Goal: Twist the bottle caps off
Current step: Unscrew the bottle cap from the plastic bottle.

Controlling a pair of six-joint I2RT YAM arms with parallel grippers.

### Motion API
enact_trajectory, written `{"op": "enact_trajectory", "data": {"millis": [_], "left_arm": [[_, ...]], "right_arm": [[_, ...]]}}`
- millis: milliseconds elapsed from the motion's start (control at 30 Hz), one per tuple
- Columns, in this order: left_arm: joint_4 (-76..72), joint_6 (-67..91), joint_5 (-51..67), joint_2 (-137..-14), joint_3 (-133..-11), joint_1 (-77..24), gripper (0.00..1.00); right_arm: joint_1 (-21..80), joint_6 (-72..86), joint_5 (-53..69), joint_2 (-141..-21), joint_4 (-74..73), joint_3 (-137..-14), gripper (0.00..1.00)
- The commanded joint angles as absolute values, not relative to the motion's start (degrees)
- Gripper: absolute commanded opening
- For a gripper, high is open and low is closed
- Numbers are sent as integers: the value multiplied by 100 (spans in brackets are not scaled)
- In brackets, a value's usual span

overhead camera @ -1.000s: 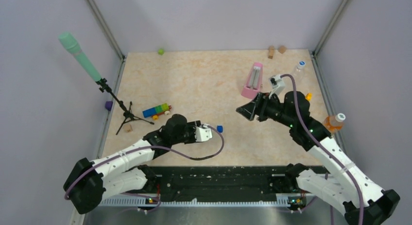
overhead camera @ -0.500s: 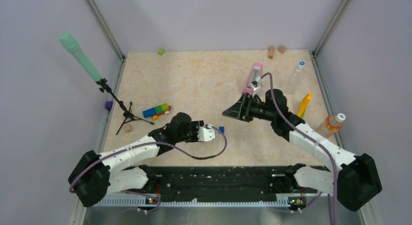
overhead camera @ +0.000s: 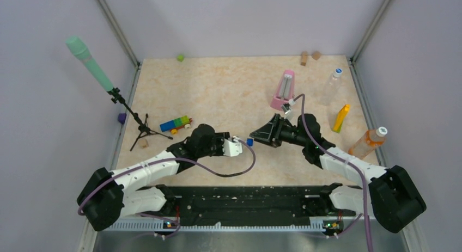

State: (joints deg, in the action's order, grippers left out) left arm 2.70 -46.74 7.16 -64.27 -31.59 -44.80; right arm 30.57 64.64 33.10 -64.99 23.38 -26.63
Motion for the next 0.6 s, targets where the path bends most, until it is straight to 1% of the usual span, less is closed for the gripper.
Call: {"op": "enact_trajectory", "data": {"millis": [0, 133, 233, 300, 333, 400, 467, 567], "left_arm": [[-208, -4765, 635, -6444, -3153, -4500, 0], [-253, -4764, 568, -6576, -3195, -4507, 0], [-287, -4755, 574, -6646, -3224, -4506, 0], [-298, -4763, 599, -6684, -3231, -4502, 0], [-292, -4771, 606, -6702, -3238, -4500, 0], [-275, -4778, 591, -6731, -3247, -4500, 0], [-255, -4771, 580, -6728, -3249, -4500, 0], [-275, -4730, 636, -6693, -3233, -4500, 0]], "right_arm": [[3023, 6767, 3451, -6531, 3143, -2506, 55], [3027, 6947, 3499, -6518, 3479, -2273, 52], [3032, 6912, 3541, -6499, 3508, -2218, 51], [3037, 6843, 3549, -6494, 3459, -2202, 44], [3033, 6826, 3551, -6493, 3469, -2178, 42], [3033, 6835, 3551, -6508, 3515, -2129, 42], [3033, 6836, 3555, -6552, 3575, -2088, 47], [3037, 6870, 3600, -6684, 3738, -2068, 46]]}}
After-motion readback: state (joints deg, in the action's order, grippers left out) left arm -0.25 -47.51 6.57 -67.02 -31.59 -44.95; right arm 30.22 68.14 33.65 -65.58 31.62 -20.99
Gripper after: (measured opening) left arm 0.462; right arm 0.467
